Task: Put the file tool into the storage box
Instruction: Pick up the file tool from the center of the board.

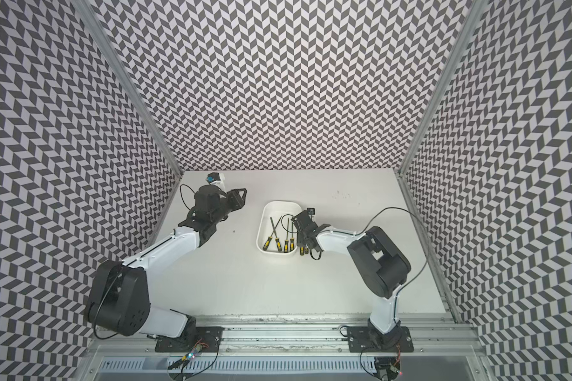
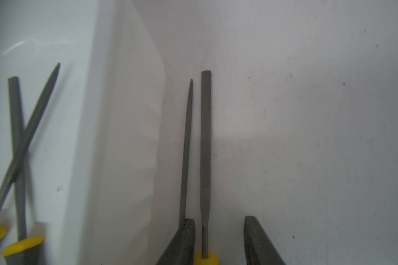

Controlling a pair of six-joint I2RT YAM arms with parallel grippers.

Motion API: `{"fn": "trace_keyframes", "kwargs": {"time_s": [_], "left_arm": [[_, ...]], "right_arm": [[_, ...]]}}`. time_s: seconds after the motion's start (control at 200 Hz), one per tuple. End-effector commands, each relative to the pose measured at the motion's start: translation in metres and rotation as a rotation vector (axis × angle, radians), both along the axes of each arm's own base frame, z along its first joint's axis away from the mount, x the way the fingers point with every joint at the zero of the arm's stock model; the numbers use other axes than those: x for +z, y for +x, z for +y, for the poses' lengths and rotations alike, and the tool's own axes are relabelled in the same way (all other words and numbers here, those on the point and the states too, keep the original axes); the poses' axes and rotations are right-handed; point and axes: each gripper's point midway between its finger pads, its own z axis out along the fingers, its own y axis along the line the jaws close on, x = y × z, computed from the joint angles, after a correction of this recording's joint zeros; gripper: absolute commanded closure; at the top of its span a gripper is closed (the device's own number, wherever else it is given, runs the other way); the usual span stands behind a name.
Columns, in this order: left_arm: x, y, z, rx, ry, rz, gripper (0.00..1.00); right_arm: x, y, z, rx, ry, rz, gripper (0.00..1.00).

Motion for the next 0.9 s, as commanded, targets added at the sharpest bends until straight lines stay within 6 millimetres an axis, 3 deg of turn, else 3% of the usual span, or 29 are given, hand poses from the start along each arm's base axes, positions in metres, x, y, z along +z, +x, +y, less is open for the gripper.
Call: {"fn": "trace_keyframes", "kwargs": {"time_s": [0.0,0.135,0.275,0.571,0.896], "left_arm": [[0.012,-0.003,0.003,-0.001,-0.013,-0.036,0.57],[0.013,-0.003,0.004,-0.001,-0.015,-0.038,0.57],[0.013,-0.003,0.003,-0.004,-0.018,-0.037,0.57],[0.011,-0.004,0.003,-0.004,-0.020,-0.033,0.57],[0.010,-0.004,0.003,-0.005,-0.021,-0.031,0.57]], "right_arm": [[-0.018,-0.009,-0.010,-0.009,-0.070,0.044,0.64],[-0.013,-0.009,-0.016,-0.019,-0.093,0.032,0.70],[-0.012,-0.012,-0.022,-0.027,-0.109,0.025,0.70],[-0.029,-0.019,-0.018,-0.006,-0.090,0.069,0.70],[0.013,-0.029,-0.001,0.060,0.064,0.022,0.63]]}}
